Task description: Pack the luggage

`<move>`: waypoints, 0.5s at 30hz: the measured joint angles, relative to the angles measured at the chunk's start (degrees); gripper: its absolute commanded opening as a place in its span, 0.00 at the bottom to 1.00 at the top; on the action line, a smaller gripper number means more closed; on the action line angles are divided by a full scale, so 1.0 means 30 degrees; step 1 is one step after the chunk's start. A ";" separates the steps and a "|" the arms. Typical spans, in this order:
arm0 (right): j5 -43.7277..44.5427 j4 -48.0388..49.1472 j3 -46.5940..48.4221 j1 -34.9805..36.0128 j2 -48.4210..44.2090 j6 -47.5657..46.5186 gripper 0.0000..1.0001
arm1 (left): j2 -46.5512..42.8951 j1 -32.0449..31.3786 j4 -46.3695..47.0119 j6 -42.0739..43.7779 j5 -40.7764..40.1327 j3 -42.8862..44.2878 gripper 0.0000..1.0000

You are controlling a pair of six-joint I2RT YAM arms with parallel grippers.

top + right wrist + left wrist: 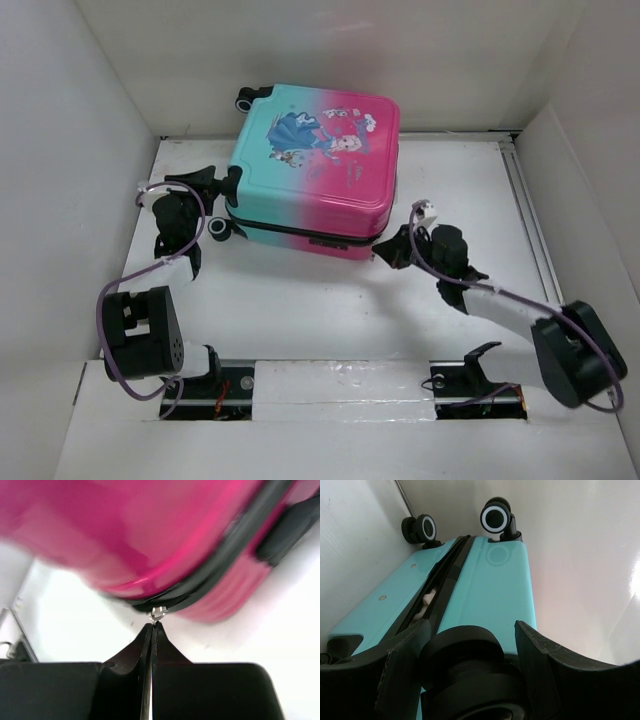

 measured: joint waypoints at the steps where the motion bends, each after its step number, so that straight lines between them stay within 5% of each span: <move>1: 0.1479 -0.1581 0.0000 0.1209 -0.1209 -0.0284 0.00 | 0.0000 0.0000 0.0080 0.0007 -0.0036 0.0000 0.00; 7: 0.6295 -0.6870 0.0000 0.6047 -0.4634 -0.0765 0.00 | 0.0000 0.0080 0.0299 0.0073 -0.0117 -0.0168 0.00; 15: 0.9391 -1.0397 0.4393 0.8320 -0.0503 -0.0612 0.00 | -0.0386 -0.0233 0.1370 -0.0036 -0.2769 -0.1239 0.00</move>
